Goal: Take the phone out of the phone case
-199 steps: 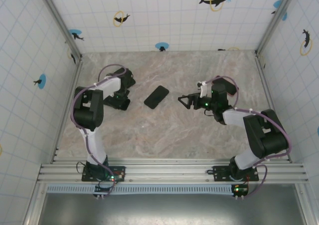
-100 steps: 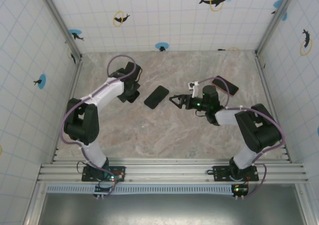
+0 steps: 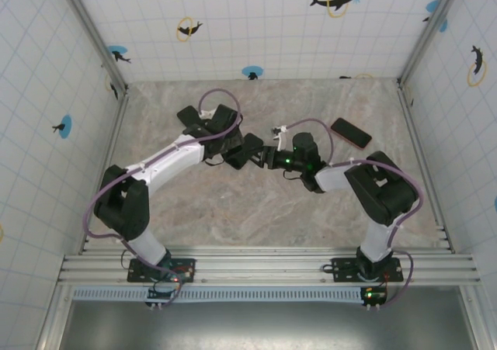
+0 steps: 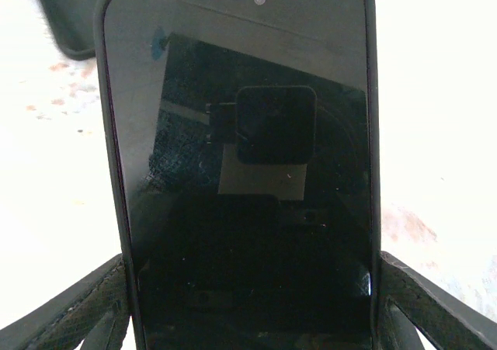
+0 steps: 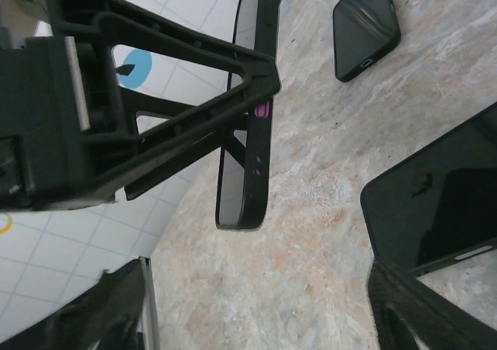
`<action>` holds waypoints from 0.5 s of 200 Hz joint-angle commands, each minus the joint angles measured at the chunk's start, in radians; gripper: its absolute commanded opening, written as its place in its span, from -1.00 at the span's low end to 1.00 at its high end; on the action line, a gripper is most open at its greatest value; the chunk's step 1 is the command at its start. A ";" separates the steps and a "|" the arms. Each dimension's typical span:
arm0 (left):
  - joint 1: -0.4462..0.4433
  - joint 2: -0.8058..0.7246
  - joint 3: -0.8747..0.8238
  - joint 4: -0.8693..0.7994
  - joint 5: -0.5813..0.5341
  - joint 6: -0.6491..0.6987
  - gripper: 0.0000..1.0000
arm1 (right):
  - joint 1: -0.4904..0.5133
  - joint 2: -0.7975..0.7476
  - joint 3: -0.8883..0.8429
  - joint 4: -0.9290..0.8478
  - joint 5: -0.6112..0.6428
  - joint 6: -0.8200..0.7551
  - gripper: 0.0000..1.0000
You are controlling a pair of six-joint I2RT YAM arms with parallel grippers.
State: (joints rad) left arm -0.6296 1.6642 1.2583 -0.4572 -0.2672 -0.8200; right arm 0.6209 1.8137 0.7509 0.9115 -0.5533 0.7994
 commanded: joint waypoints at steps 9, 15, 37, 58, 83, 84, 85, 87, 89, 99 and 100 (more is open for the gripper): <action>-0.031 -0.058 -0.010 0.099 0.029 0.059 0.40 | 0.007 0.030 0.041 0.065 0.029 0.028 0.32; -0.037 -0.061 -0.014 0.109 0.036 0.059 0.40 | 0.008 0.034 0.044 0.073 0.030 0.034 0.26; -0.050 -0.073 -0.022 0.138 0.071 0.049 0.40 | 0.010 0.052 0.060 0.099 0.028 0.059 0.02; -0.061 -0.077 -0.020 0.147 0.081 0.053 0.39 | 0.010 0.068 0.066 0.142 0.022 0.091 -0.26; -0.067 -0.083 -0.023 0.152 0.094 0.057 0.39 | 0.011 0.078 0.071 0.170 0.019 0.115 -0.75; -0.068 -0.083 -0.023 0.152 0.093 0.058 0.39 | 0.011 0.078 0.070 0.171 0.020 0.116 -0.76; -0.067 -0.083 -0.022 0.151 0.093 0.058 0.39 | 0.010 0.077 0.070 0.171 0.020 0.116 -0.76; -0.067 -0.083 -0.023 0.151 0.094 0.059 0.39 | 0.012 0.076 0.072 0.171 0.021 0.118 -0.76; -0.067 -0.083 -0.023 0.151 0.094 0.058 0.39 | 0.012 0.077 0.072 0.174 0.022 0.118 -0.76; -0.068 -0.083 -0.026 0.152 0.097 0.061 0.39 | 0.014 0.079 0.074 0.181 0.024 0.126 -0.76; -0.069 -0.083 -0.025 0.153 0.098 0.062 0.39 | 0.015 0.079 0.073 0.182 0.024 0.126 -0.76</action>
State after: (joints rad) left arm -0.6868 1.6230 1.2358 -0.3595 -0.1947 -0.7815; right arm 0.6281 1.8713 0.7864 1.0313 -0.5438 0.8974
